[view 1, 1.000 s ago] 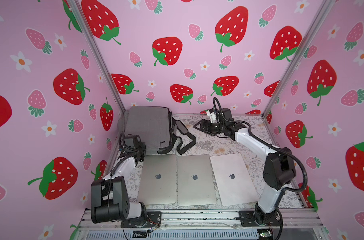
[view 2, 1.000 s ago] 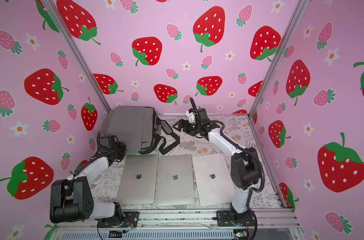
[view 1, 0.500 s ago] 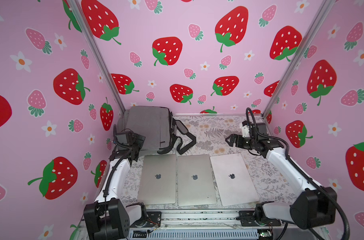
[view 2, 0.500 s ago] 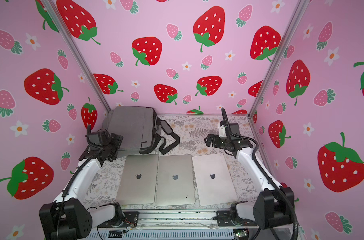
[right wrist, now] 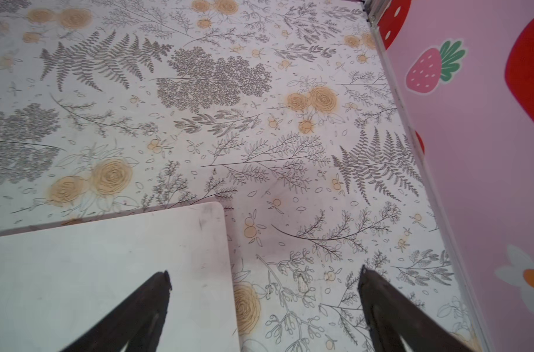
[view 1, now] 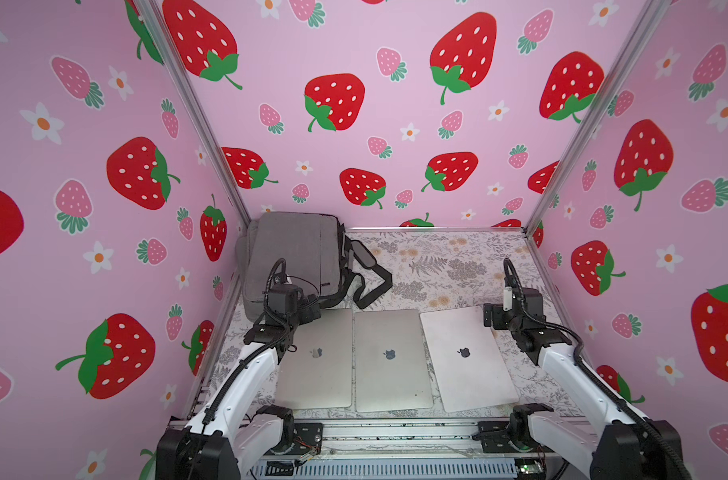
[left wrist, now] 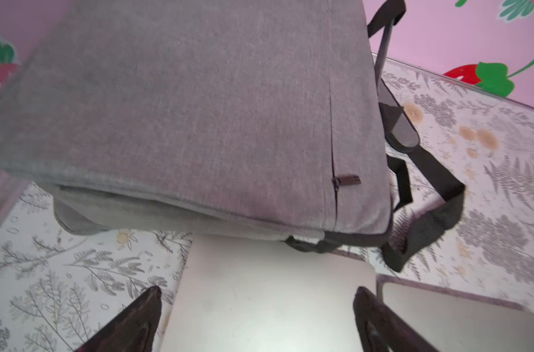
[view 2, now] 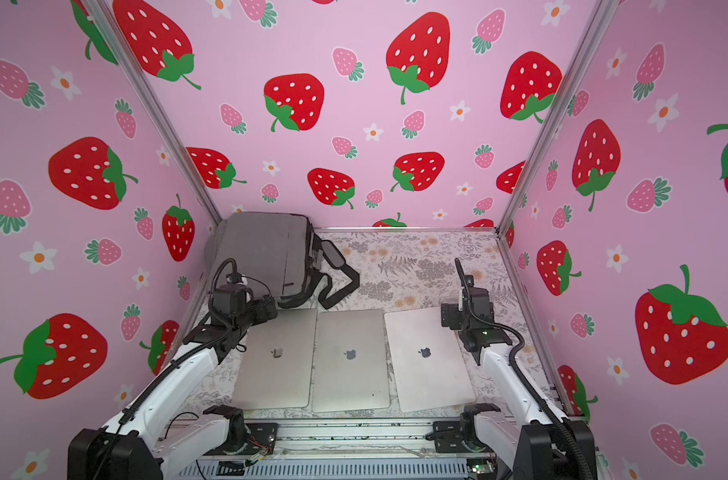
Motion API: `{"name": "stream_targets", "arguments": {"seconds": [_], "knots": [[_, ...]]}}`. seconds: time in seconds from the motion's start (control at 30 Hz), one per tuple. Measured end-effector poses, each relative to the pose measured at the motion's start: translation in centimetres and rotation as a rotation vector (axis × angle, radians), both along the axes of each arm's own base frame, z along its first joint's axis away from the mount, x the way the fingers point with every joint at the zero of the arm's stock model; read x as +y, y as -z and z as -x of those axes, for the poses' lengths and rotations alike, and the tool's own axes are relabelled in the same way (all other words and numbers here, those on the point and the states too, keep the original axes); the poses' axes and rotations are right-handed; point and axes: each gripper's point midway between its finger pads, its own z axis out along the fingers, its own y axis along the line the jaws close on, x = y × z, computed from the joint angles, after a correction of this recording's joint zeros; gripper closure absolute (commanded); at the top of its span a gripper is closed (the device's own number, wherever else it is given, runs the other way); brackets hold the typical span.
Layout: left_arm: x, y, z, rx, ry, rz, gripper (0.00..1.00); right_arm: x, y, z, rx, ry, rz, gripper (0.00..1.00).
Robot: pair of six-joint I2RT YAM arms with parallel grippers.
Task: Open the zippered laptop bag and take out the laptop
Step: Reset both arms
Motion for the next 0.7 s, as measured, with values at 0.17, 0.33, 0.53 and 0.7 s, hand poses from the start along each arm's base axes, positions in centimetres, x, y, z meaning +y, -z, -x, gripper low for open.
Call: {"name": "stream_targets", "arguments": {"seconds": [0.17, 0.33, 0.53, 0.7], "knots": [[0.4, 2.2, -0.9, -0.027, 0.043, -0.102, 0.01, -1.4, 1.4, -0.7, -0.038, 0.037, 0.047, 0.01], [0.5, 4.7, -1.4, -0.019, 0.077, -0.151, 0.01, -1.5, 2.8, -1.8, -0.059, 0.036, 0.053, 0.00], [1.5, 5.7, -2.5, -0.035, 0.078, -0.120, 0.01, -1.4, 3.7, -2.9, -0.068, 0.017, 0.058, 0.00], [1.5, 6.8, -3.2, -0.027, 0.111, -0.096, 0.01, -1.3, 2.8, -3.7, -0.115, 0.000, 0.038, 0.00]]}}
